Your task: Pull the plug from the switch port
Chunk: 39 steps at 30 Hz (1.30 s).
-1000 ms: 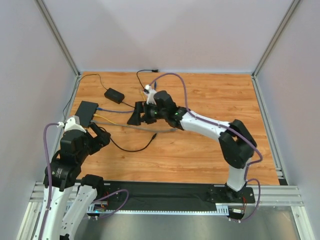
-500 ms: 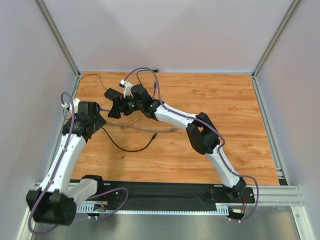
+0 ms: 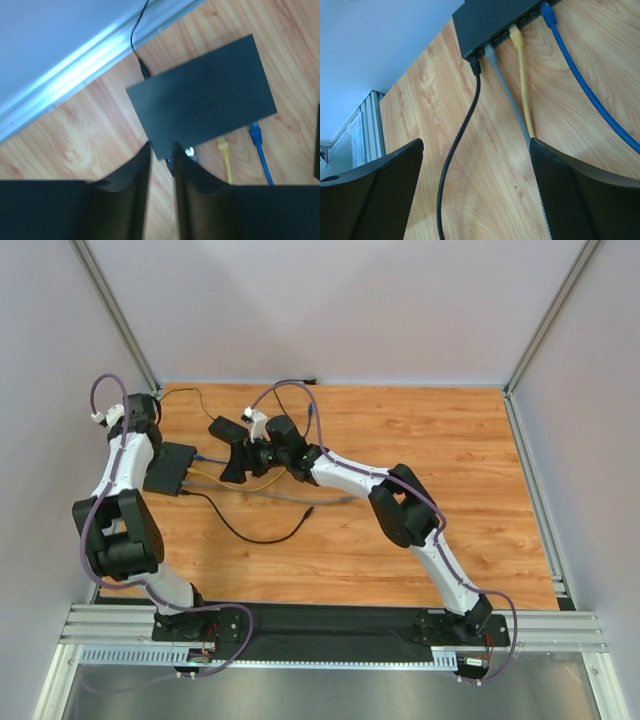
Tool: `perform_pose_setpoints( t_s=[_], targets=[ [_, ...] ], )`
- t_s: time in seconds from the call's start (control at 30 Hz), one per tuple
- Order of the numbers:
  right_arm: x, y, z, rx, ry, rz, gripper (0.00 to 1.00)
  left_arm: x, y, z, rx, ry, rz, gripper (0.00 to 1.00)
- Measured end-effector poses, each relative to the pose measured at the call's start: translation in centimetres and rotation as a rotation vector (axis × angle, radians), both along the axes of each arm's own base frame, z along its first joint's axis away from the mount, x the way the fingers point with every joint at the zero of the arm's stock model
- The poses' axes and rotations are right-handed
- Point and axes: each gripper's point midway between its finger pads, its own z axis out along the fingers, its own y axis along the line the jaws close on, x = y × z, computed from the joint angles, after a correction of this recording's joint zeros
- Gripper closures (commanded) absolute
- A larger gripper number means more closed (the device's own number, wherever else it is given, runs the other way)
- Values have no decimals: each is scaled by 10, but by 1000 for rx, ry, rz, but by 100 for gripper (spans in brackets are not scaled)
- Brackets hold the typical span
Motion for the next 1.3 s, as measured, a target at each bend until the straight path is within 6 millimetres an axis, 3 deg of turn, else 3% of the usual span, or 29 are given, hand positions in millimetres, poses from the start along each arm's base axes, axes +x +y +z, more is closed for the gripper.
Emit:
perform_pose_setpoints(
  t_s=[0.03, 0.27, 0.4, 0.67, 1.03, 1.3],
  targets=[
    [1, -2, -4, -3, 4, -2, 12, 8, 7, 2, 29, 4, -7, 100],
    [15, -21, -23, -27, 29, -39, 12, 57, 53, 1, 242, 124, -68, 100],
    [23, -25, -21, -19, 26, -50, 12, 71, 69, -24, 289, 223, -93, 100],
    [20, -18, -4, 12, 19, -26, 12, 89, 83, -74, 211, 358, -136, 100],
    [14, -12, 1, 20, 22, -3, 12, 67, 62, -104, 41, 420, -175, 100],
    [5, -9, -2, 7, 44, 7, 12, 35, 30, -113, -99, 395, -184, 100]
  ],
)
